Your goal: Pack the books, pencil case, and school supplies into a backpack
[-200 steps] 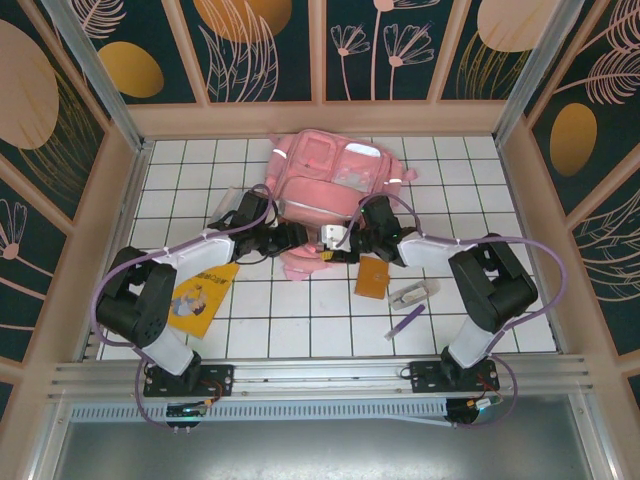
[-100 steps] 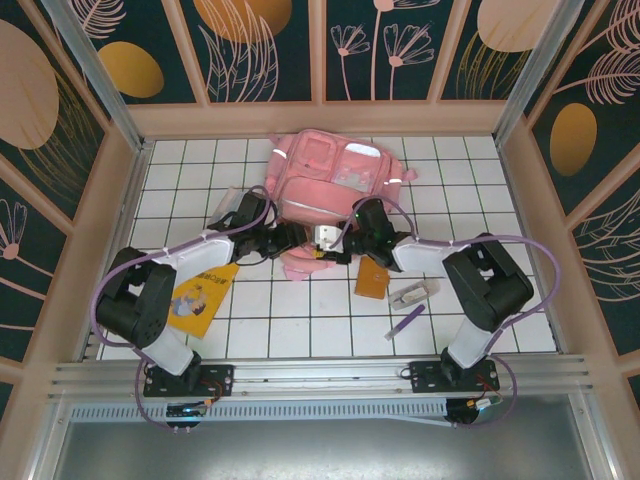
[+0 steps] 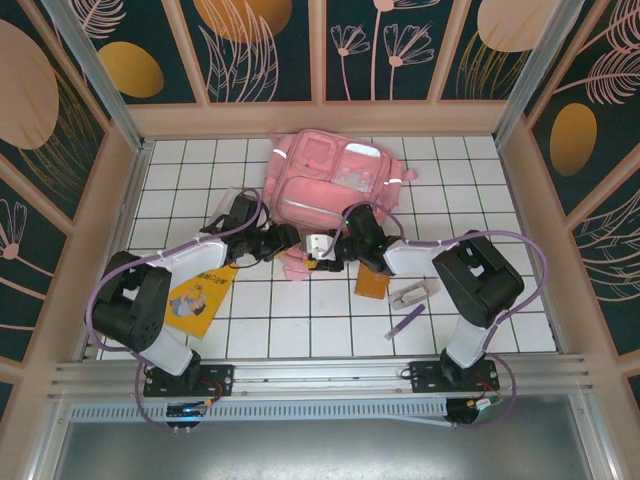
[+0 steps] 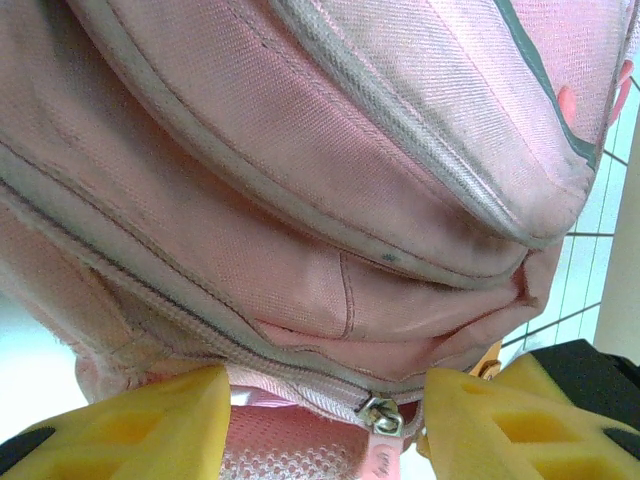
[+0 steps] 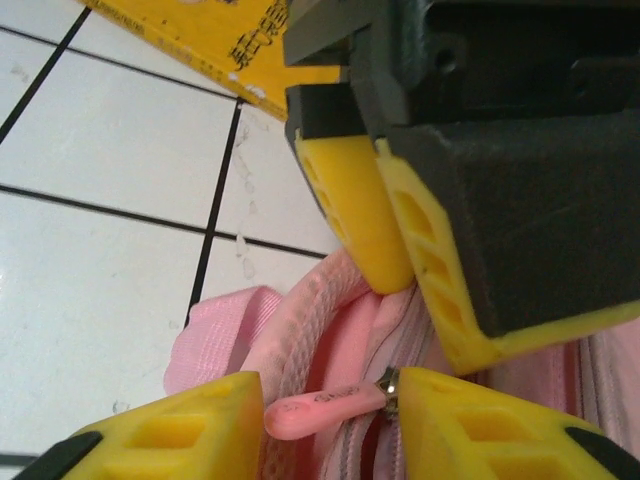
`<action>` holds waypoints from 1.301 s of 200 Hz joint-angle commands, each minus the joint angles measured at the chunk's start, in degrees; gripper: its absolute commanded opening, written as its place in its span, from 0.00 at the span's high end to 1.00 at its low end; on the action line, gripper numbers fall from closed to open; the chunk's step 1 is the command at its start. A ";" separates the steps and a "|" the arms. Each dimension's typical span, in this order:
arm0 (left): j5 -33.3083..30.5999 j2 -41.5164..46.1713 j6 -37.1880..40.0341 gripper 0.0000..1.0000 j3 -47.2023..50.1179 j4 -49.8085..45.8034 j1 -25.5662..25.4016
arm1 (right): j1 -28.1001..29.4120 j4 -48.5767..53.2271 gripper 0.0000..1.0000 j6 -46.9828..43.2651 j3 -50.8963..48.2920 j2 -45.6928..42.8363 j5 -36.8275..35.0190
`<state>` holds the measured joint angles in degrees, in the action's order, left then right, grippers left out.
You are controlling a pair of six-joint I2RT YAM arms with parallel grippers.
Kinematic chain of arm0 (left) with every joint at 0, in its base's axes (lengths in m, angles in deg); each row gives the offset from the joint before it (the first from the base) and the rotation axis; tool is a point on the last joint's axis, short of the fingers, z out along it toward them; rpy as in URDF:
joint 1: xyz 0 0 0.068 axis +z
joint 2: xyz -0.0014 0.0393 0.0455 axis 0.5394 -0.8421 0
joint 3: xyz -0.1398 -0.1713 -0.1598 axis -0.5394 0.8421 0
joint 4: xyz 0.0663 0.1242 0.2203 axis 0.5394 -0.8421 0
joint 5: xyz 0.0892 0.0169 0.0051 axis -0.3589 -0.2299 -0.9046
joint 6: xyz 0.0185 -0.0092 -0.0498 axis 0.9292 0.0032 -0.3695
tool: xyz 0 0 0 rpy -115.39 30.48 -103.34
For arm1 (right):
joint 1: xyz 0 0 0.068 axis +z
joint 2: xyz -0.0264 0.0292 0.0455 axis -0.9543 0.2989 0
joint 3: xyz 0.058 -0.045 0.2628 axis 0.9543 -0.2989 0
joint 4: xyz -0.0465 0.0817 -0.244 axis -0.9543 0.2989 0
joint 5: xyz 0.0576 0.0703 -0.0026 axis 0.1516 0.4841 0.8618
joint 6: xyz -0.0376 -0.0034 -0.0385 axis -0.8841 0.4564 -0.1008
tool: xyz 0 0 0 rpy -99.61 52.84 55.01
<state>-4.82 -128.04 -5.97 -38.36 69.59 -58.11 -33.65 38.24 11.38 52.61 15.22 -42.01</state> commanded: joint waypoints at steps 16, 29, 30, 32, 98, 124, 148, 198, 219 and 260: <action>0.09 0.02 0.12 0.47 0.72 -2.01 0.43 | -2.68 9.69 0.56 -8.21 1.43 -2.45 -2.83; 0.41 -0.35 0.54 0.47 0.34 -2.68 0.43 | -2.72 8.96 0.56 -8.44 1.40 -2.34 -4.50; 0.41 -0.36 0.54 0.47 0.37 -2.69 0.43 | -2.69 8.93 0.56 -8.48 1.45 -2.26 -4.56; 0.39 -0.36 0.65 0.47 0.32 -2.70 0.45 | -2.67 8.85 0.56 -8.49 1.48 -2.27 -4.61; 3.39 0.29 3.37 0.52 -0.69 -3.34 -0.05 | -0.61 0.50 0.64 -1.71 3.21 1.47 -4.50; 3.36 1.03 3.91 0.51 -2.30 -5.34 -1.78 | -0.96 -1.19 0.60 1.32 2.06 0.83 -1.21; 0.31 0.84 3.94 0.51 -3.83 -8.08 -4.21 | -2.86 -9.16 0.58 9.00 -2.08 -1.91 1.45; -6.30 -0.37 6.00 0.52 -7.10 -12.47 -7.68 | -10.48 -27.86 0.53 24.89 -11.86 -8.46 5.19; -8.14 -1.86 7.57 0.54 -9.22 -15.12 -8.37 | -13.16 -32.54 0.53 27.69 -13.88 -9.72 4.34; -12.80 -4.35 10.05 0.57 -11.56 -19.70 -8.88 | -13.21 -27.09 0.55 22.20 -12.03 -10.30 4.12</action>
<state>-14.37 -130.77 1.57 -48.17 54.88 -66.59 -47.33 11.42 35.14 39.50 6.22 -38.99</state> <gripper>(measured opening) 0.431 0.452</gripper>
